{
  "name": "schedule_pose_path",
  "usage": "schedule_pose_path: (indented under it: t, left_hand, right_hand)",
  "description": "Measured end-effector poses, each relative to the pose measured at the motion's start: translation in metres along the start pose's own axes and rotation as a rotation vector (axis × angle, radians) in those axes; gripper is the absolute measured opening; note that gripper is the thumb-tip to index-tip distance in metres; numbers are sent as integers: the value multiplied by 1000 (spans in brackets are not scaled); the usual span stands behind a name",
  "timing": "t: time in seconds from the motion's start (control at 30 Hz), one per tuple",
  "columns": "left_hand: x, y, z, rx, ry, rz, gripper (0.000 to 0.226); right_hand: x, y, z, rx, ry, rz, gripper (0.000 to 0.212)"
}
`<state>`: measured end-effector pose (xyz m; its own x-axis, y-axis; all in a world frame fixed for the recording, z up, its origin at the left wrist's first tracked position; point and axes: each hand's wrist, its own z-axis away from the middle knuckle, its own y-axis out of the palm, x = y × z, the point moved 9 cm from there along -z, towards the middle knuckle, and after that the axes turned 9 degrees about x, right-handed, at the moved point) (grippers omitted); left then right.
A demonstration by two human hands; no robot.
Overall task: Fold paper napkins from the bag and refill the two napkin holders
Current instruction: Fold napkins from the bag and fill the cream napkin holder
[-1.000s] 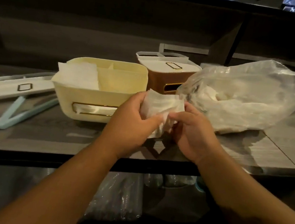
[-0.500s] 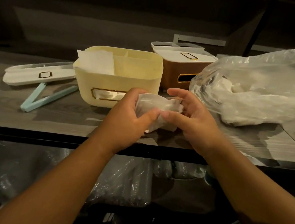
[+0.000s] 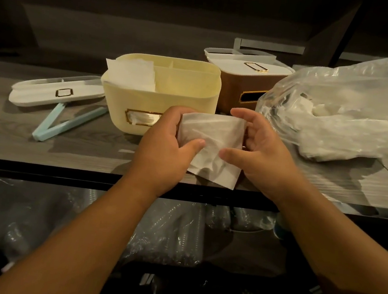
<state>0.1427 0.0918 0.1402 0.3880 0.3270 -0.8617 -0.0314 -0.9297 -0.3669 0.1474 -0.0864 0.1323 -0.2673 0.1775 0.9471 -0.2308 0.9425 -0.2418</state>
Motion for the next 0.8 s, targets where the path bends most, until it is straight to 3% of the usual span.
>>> schedule_pose_path:
  t: [0.13,0.3,0.4,0.5,0.7,0.8]
  left_hand:
    - [-5,-4,2,-54,45,1,36]
    - [-12,-2,5,-45,102,-61,26]
    - [-9,4,5,33,68,-35,38]
    - [-7,9,5,83,37,-77,56]
    - [-15,5,8,19,88,-114,45]
    - [-16,10,6,84,100,-126,41]
  right_hand:
    - [0,2,-1,14,-3,90,80]
    - [9,-5,3,-91,-56,163,58]
    - [12,-6,5,-126,-84,195,47]
    - [14,-2,6,-87,-88,239,51]
    - [16,2,7,-47,-83,233,49]
    - [17,3,7,-34,-84,249,45]
